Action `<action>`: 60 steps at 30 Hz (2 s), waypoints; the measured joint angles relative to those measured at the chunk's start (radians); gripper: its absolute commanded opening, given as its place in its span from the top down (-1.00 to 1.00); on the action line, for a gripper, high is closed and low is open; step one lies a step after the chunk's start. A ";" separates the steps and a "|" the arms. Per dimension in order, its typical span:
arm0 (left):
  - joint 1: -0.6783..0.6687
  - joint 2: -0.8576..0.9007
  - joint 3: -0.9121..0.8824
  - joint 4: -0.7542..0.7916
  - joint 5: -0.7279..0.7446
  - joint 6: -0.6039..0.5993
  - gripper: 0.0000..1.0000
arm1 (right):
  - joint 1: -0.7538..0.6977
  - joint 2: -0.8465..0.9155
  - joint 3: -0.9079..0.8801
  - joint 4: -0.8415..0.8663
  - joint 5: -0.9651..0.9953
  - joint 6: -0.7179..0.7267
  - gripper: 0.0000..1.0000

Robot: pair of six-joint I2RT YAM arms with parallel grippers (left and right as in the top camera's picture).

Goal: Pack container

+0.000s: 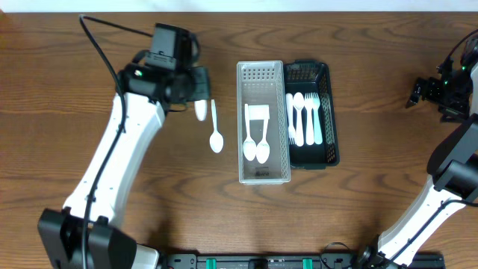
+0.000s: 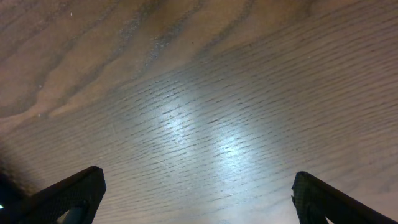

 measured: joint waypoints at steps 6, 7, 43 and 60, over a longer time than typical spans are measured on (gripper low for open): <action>-0.149 -0.003 0.000 0.061 0.032 -0.042 0.87 | 0.000 0.000 0.000 0.000 0.000 0.000 -0.99; -0.166 -0.002 0.000 0.066 0.035 -0.047 0.86 | 0.000 0.000 0.000 0.000 0.000 0.000 -0.99; 0.077 -0.031 0.002 -0.113 -0.118 -0.013 -0.96 | 0.000 0.000 0.000 0.000 0.000 0.000 -0.99; 0.119 0.202 0.000 -0.232 -0.143 -0.084 -0.96 | 0.000 0.000 0.000 0.000 0.000 0.000 -0.99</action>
